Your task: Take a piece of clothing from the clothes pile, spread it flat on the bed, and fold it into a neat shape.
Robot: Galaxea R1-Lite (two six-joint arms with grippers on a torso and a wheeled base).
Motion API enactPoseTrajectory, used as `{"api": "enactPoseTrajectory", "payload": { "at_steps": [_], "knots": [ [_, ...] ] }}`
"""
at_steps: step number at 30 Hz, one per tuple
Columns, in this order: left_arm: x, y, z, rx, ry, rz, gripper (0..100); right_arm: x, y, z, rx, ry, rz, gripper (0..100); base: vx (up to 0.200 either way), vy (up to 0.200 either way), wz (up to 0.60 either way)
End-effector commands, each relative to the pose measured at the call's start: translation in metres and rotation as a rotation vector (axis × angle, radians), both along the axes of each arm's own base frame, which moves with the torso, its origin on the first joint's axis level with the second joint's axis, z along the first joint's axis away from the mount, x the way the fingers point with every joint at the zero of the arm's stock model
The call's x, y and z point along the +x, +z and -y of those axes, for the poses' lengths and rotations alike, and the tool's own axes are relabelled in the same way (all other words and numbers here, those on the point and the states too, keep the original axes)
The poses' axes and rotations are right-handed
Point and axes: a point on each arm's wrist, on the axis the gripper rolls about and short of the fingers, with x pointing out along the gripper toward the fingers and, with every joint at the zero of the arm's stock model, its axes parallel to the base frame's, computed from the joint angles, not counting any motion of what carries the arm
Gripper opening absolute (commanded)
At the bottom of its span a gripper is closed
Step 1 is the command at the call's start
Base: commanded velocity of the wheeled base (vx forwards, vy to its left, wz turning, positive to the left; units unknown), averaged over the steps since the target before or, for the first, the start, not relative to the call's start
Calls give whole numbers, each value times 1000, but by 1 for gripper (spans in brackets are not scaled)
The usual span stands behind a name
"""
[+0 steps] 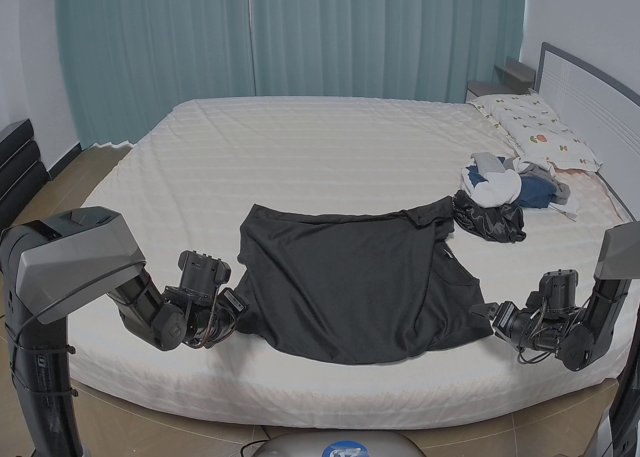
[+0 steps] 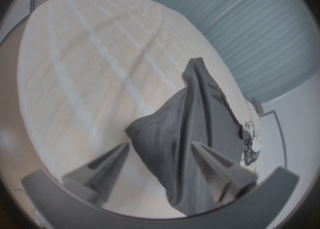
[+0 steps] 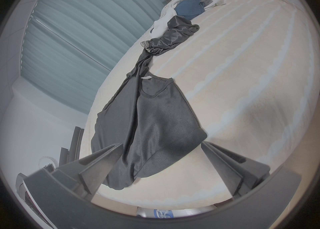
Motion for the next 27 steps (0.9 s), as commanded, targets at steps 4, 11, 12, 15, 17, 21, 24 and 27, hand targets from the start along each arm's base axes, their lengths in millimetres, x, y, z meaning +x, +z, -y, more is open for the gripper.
{"api": "enactPoseTrajectory", "payload": {
  "at_steps": [4,11,12,15,17,21,24,27],
  "knots": [
    [-15,-3,-5,31,14,-37,0,-1,-5,0,-4,0,-20,100,0,0,0],
    [-28,8,-10,27,19,-37,0,1,-16,0,-8,-1,-54,100,0,0,0],
    [-28,8,-10,27,19,-37,0,1,-16,0,-8,-1,-54,100,0,0,0],
    [-33,8,-12,36,19,-63,0,1,-20,1,-13,-5,-62,100,0,0,0],
    [-35,11,-13,39,21,-70,0,1,-22,2,-16,-8,-69,100,0,0,0],
    [-38,16,-14,41,21,-82,0,4,-23,1,-14,-6,-65,100,0,0,0],
    [-38,16,-14,43,19,-85,0,6,-26,1,-17,-7,-68,100,0,0,0],
    [-37,14,-14,44,19,-88,0,9,-31,1,-25,-17,-75,100,0,0,0]
  ]
}}
